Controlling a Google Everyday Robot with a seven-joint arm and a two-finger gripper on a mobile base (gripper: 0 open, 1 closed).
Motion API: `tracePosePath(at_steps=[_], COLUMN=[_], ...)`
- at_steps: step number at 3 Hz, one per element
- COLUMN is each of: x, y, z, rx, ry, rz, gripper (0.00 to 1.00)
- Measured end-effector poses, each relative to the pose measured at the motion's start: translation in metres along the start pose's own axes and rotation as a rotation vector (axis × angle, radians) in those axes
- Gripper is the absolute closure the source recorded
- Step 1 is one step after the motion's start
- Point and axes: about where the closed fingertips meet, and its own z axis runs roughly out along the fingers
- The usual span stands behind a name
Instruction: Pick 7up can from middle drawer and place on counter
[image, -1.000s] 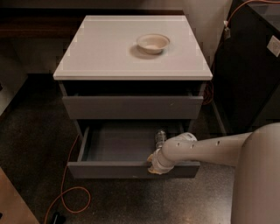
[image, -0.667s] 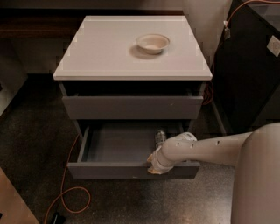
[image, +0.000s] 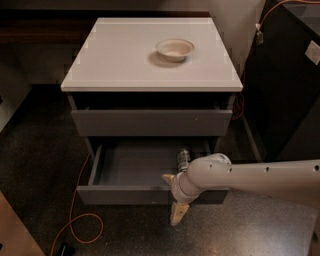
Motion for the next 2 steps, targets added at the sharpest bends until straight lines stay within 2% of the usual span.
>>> tracePosePath(at_steps=[1,2], x=[-0.016,-0.014], y=[-0.006,-0.024], z=[-0.018,-0.023], rx=[-0.012,-0.072], ry=[-0.016,-0.042], rz=[-0.04,0.004], gripper=[0.0,0.0])
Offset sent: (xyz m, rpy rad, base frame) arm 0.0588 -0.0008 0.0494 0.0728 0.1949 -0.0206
